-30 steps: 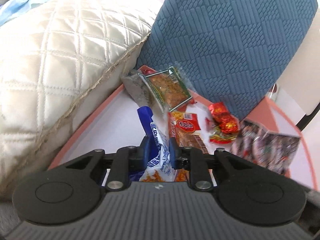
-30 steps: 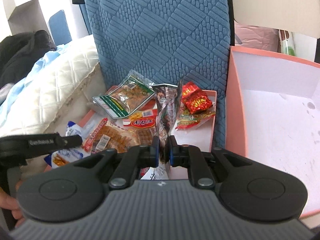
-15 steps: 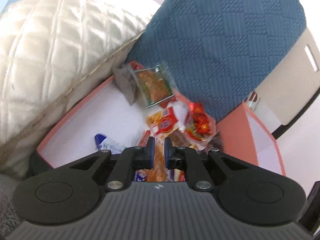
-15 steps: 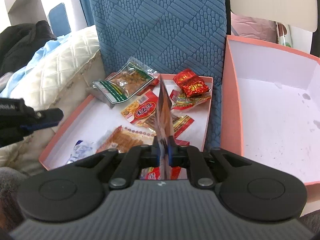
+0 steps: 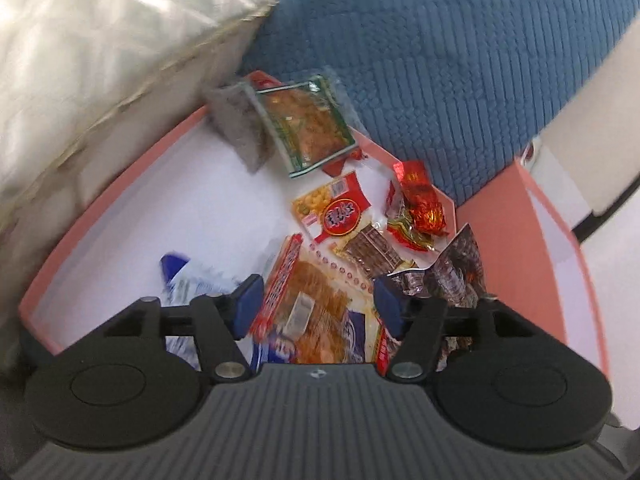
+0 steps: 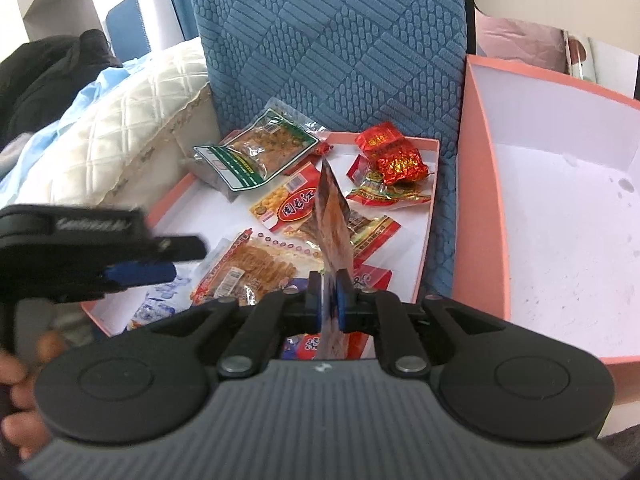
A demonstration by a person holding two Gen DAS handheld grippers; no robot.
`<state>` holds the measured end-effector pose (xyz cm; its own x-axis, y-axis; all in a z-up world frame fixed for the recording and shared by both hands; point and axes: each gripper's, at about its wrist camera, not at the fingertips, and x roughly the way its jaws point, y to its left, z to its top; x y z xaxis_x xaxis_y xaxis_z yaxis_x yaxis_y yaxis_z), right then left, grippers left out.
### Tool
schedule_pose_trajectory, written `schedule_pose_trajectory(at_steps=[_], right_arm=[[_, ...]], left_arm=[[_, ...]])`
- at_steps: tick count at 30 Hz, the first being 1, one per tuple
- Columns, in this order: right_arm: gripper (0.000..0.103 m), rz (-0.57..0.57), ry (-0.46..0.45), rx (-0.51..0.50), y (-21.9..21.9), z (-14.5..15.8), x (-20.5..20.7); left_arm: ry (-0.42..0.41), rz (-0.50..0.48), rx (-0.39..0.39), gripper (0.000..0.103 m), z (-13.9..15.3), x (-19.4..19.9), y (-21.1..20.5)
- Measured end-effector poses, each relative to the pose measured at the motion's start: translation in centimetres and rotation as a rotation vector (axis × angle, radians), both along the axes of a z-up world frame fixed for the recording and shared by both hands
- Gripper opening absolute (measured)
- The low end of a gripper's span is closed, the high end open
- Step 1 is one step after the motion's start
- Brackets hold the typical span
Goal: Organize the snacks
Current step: 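Lift both held bags up off the tray with both grippers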
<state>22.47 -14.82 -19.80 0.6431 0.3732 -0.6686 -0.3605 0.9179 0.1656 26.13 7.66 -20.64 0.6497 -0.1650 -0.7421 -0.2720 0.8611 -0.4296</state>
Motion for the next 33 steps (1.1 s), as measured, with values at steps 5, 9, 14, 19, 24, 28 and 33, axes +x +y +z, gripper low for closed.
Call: schedule_pose_trajectory(at_steps=[5,9,14,19,24,28,33], right_arm=[[0.018,0.02,0.001,-0.018,0.6,-0.7,0.1],[0.037,0.033,0.036,-0.038,1.4,-1.7,0.7],[0.029,0.012,0.057,-0.084,2.2,-2.4,2.0],[0.016,-0.015,0.099,-0.054,1.9,-2.8,3.1],[0.015,-0.025,0.113,-0.047,1.9,-3.1,3.3],[0.015,-0.026,0.113,-0.048,1.9,-3.2,3.3],[0.015,-0.026,0.112,-0.052,1.9,-3.3,3.2]], left_arm=[[0.035,-0.056,0.126,0.074,-1.3,2.2,-0.6],[0.058,-0.094,0.13,0.074,-2.7,3.4,0.0],[0.069,-0.118,0.06,0.073,-4.2,4.3,0.9],[0.027,-0.141,0.003,0.071,-4.2,4.2,1.2],[-0.033,-0.156,-0.104,0.068,-3.7,3.8,1.9],[-0.045,-0.186,-0.188,0.067,-3.8,3.4,1.9],[-0.076,-0.169,-0.316,0.067,-4.0,2.8,2.5]])
